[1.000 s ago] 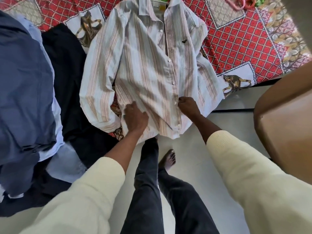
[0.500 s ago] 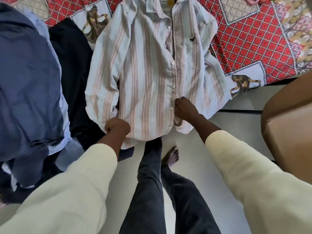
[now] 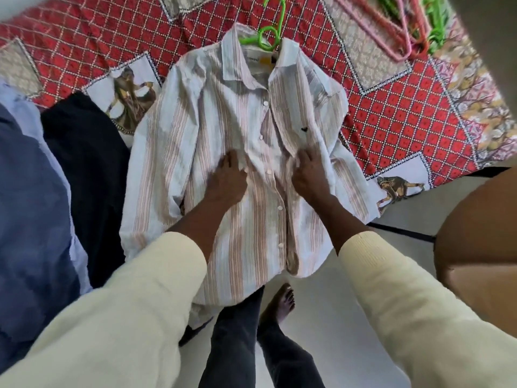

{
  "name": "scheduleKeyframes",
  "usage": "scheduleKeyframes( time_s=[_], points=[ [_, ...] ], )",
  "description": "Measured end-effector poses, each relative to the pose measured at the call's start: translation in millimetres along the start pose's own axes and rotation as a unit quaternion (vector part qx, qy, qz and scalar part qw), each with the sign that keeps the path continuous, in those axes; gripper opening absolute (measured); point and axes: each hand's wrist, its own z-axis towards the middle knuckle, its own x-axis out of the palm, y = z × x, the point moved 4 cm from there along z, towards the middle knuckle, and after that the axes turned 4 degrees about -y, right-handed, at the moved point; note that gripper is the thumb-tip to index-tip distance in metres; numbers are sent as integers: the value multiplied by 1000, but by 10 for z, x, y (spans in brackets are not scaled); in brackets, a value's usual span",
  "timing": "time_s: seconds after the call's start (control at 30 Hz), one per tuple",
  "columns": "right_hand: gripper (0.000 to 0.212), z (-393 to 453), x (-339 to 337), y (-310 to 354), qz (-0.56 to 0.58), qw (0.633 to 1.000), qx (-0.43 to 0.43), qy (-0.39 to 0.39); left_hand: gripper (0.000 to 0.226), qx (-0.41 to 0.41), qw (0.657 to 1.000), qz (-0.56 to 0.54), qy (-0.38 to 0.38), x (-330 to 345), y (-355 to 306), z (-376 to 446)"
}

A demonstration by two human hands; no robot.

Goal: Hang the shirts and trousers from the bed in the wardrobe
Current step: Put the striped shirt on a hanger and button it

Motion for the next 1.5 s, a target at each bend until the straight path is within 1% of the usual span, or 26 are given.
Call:
scheduleKeyframes(
  time_s=[0.03, 0.1, 0.17, 0.2, 0.3, 0.37, 0.4, 0.43, 0.47, 0.5, 0.57, 0.6, 0.67, 0.7, 0.73, 0.8, 0.83, 0.87, 0.93, 0.97, 1.03, 1.1, 1.2, 1.37, 1.43, 1.5],
  points=[
    [41, 83, -35, -54, 15, 999, 33, -23, 60, -9, 1000, 8, -23, -60, 54, 51],
    [35, 235, -91, -16, 25, 994, 105, -23, 45, -1, 997, 26, -67, -279, 17, 194],
    [31, 386, -131, 117, 13, 986, 167, -12, 27, 18, 994, 12, -107, -560, -101, 447],
    [29, 485, -169, 204, 12, 983, 181, -27, 23, 28, 992, -8, -126, -709, -152, 598],
    [20, 898, -199, 446, 48, 985, 138, -92, 30, 87, 968, -14, -235, -1103, -297, 1080],
    [19, 1153, -205, 590, 99, 979, 129, -119, 28, 24, 950, -89, -299, -1295, -278, 1349],
    [19, 1274, -177, 624, 134, 972, 136, -135, 31, -54, 936, -179, -299, -1353, -237, 1477],
    [21, 1374, -144, 648, 166, 963, 148, -152, 37, -147, 908, -288, -266, -1328, -174, 1613],
    [24, 1452, -112, 663, 189, 953, 167, -168, 45, -232, 862, -398, -211, -1262, -130, 1699],
    [28, 1516, -97, 686, 201, 944, 185, -185, 55, -282, 820, -470, -163, -1190, -124, 1748],
    [38, 1647, -95, 742, 205, 930, 224, -206, 69, -300, 814, -490, -87, -1065, -153, 1801],
    [42, 1724, -95, 780, 209, 926, 237, -206, 63, -300, 813, -496, -54, -994, -183, 1824],
    [41, 1851, -65, 834, 222, 923, 233, -211, 37, -302, 783, -543, 1, -884, -285, 1804],
    [36, 1914, -42, 834, 227, 921, 222, -223, 25, -291, 777, -559, -14, -877, -319, 1827],
    [32, 1951, -44, 827, 232, 919, 215, -236, 19, -256, 784, -563, -57, -903, -345, 1857],
    [20, 1939, -37, 756, 274, 899, 222, -260, 14, -150, 825, -527, -141, -977, -427, 1911],
    [10, 1905, -22, 712, 303, 887, 228, -263, 7, -99, 842, -509, -146, -1012, -506, 1906],
    [8, 1864, -50, 691, 321, 879, 232, -266, 8, -60, 857, -495, -130, -1030, -609, 1916],
    [9, 1833, -44, 631, 347, 877, 201, -265, 29, -10, 876, -474, -86, -995, -763, 1968],
    [7, 1846, -21, 602, 355, 879, 180, -263, 37, -4, 886, -456, -76, -966, -795, 2014],
    [9, 1901, 7, 582, 347, 889, 159, -253, 39, -17, 901, -425, -85, -918, -797, 2115],
    [8, 1961, 10, 584, 359, 889, 163, -234, 34, -63, 886, -451, -90, -860, -749, 2216],
    [12, 2033, 17, 570, 414, 867, 192, -199, 17, -114, 848, -509, -97, -819, -743, 2318],
    [10, 2200, 97, 503, 480, 838, 228, -126, 7, -136, 840, -509, -126, -849, -789, 2344],
    [10, 2214, 78, 470, 501, 826, 241, -95, 5, -137, 826, -535, -109, -857, -778, 2297],
    [10, 2218, 66, 434, 489, 832, 254, -65, 6, -134, 807, -567, -94, -846, -744, 2262]
  ],
)
